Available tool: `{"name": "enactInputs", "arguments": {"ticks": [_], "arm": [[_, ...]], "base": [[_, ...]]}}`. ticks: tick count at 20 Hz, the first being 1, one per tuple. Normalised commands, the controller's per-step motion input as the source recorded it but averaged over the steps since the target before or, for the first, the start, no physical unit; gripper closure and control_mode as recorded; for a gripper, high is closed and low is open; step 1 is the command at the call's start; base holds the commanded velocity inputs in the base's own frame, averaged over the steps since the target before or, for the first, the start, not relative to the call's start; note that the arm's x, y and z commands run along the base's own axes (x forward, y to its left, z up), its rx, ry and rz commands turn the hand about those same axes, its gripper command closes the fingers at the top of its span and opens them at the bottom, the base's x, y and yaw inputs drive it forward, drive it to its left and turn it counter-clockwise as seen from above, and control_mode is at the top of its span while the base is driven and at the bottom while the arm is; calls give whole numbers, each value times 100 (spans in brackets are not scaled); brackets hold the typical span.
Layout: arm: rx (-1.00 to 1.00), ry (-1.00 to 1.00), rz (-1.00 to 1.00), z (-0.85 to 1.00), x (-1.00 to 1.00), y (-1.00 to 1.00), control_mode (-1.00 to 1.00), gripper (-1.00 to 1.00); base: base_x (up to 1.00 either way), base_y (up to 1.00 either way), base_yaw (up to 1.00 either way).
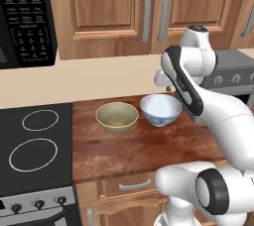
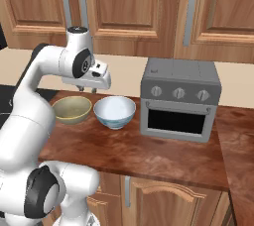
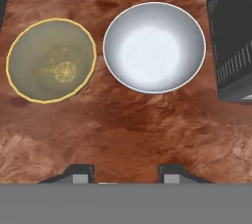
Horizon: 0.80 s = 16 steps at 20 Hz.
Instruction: Open the cabinet. Pick the bowls from the counter and place them in the cabinet. Then close the cabinet.
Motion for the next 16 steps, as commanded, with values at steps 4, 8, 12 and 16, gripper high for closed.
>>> {"name": "enactInputs", "arguments": {"ticks": [4,8,12,16], "arm": [[-3,-9,0,1,-18,0,-100,-100],[-9,-24,0,8,-41,4,-100,-100],[-11,-37,0,15,-50,1,-100,-100],[-6,-36,0,19,-60,0,-100,-100]], "base": [[0,0,0],[0,0,0],[0,0,0],[0,0,0]]}}
